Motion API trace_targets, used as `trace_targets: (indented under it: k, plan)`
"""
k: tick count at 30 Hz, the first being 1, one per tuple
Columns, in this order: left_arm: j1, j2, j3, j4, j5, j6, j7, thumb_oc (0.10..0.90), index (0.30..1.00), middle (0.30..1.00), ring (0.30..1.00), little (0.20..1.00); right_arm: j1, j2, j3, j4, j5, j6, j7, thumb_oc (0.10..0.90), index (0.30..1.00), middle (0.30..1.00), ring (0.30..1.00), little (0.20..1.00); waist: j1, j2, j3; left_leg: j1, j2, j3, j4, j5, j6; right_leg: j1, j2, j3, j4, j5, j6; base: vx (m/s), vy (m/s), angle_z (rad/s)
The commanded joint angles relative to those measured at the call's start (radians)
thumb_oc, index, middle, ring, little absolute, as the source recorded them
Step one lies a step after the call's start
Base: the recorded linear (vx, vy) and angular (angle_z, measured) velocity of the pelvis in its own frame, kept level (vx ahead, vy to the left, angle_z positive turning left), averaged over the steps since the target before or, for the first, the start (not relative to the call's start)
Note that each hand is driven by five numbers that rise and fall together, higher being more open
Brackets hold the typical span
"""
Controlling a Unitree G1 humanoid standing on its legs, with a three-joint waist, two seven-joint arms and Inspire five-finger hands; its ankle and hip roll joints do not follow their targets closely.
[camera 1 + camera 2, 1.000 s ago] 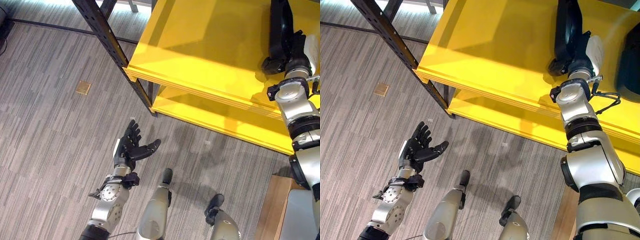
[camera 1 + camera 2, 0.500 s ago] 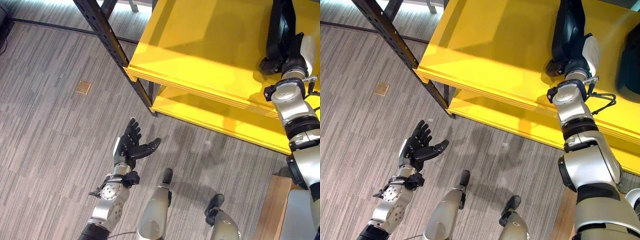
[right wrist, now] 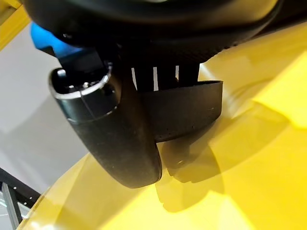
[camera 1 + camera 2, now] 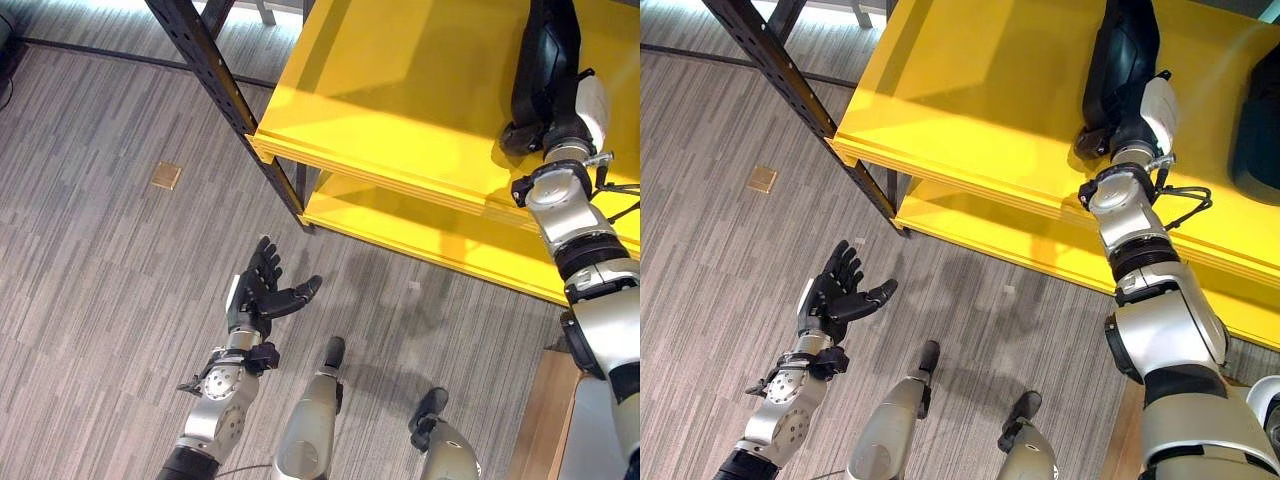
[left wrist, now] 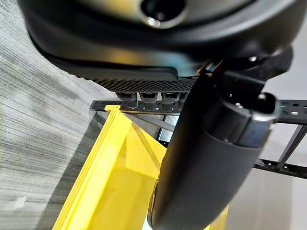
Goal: Move parts from the plastic box to the shelf.
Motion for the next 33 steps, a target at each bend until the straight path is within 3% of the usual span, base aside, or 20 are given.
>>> trace_targets:
  k: [1, 11, 12, 13, 14, 23, 33]
  plan:
    - [-0.014, 0.044, 0.011, -0.124, -0.015, -0.102, 0.008, 0.9, 1.0, 1.0, 1.0, 1.0, -0.045, 0.012, 0.023, -0.105, -0.02, -0.061, -0.013, 0.4, 0.3, 0.3, 0.3, 0.3, -0.014, -0.052, -0.024, -0.136, 0.057, 0.021, 0.065, 0.026, -0.022, 0.19, -0.035, 0.033, -0.077, -0.036, 0.003, 0.0, 0.0, 0.0]
    - [-0.016, 0.05, 0.01, -0.124, -0.014, -0.102, 0.012, 0.9, 1.0, 1.0, 1.0, 1.0, -0.03, 0.043, 0.011, -0.065, -0.009, -0.056, -0.01, 0.4, 0.3, 0.3, 0.3, 0.3, -0.016, -0.051, -0.016, -0.138, 0.059, 0.02, 0.062, 0.031, -0.022, 0.185, -0.03, 0.033, -0.075, -0.037, -0.001, 0.0, 0.0, 0.0]
    - [-0.017, 0.05, 0.009, -0.122, -0.014, -0.102, 0.012, 0.9, 1.0, 1.0, 1.0, 1.0, -0.035, 0.044, 0.012, -0.053, -0.005, -0.056, -0.006, 0.841, 0.918, 0.918, 0.918, 0.918, -0.016, -0.052, -0.016, -0.138, 0.06, 0.02, 0.06, 0.032, -0.022, 0.185, -0.029, 0.033, -0.076, -0.037, -0.001, 0.0, 0.0, 0.0]
    - [-0.017, 0.05, 0.009, -0.122, -0.014, -0.102, 0.012, 0.9, 1.0, 1.0, 1.0, 1.0, -0.035, 0.044, 0.012, -0.053, -0.005, -0.056, -0.006, 0.841, 0.918, 0.918, 0.918, 0.918, -0.016, -0.052, -0.015, -0.138, 0.06, 0.02, 0.06, 0.032, -0.022, 0.185, -0.029, 0.033, -0.076, -0.037, -0.001, 0.0, 0.0, 0.0]
    - [-0.019, 0.052, 0.008, -0.123, -0.013, -0.103, 0.012, 0.9, 1.0, 1.0, 1.0, 1.0, -0.043, 0.04, 0.019, -0.039, 0.001, -0.055, -0.002, 0.9, 1.0, 1.0, 1.0, 1.0, -0.017, -0.054, -0.014, -0.137, 0.061, 0.021, 0.06, 0.032, -0.022, 0.183, -0.029, 0.034, -0.074, -0.037, -0.001, 0.0, 0.0, 0.0]
    - [-0.016, 0.05, 0.021, -0.12, -0.008, -0.103, 0.021, 0.9, 1.0, 1.0, 1.0, 1.0, -0.052, 0.002, 0.02, -0.103, -0.003, -0.056, -0.014, 0.9, 1.0, 1.0, 1.0, 1.0, -0.03, -0.066, -0.009, -0.134, 0.068, 0.027, 0.061, 0.029, -0.023, 0.177, -0.026, 0.043, -0.07, -0.035, -0.001, 0.0, 0.0, 0.0]
    - [-0.009, 0.042, 0.054, -0.117, 0.003, -0.092, 0.039, 0.9, 1.0, 1.0, 1.0, 1.0, 0.031, -0.027, -0.08, -0.425, -0.07, -0.051, -0.073, 0.9, 1.0, 1.0, 1.0, 1.0, -0.066, -0.079, 0.0, -0.133, 0.082, 0.038, 0.069, 0.019, -0.022, 0.165, -0.02, 0.065, -0.066, -0.037, -0.006, 0.0, -0.003, -0.07]
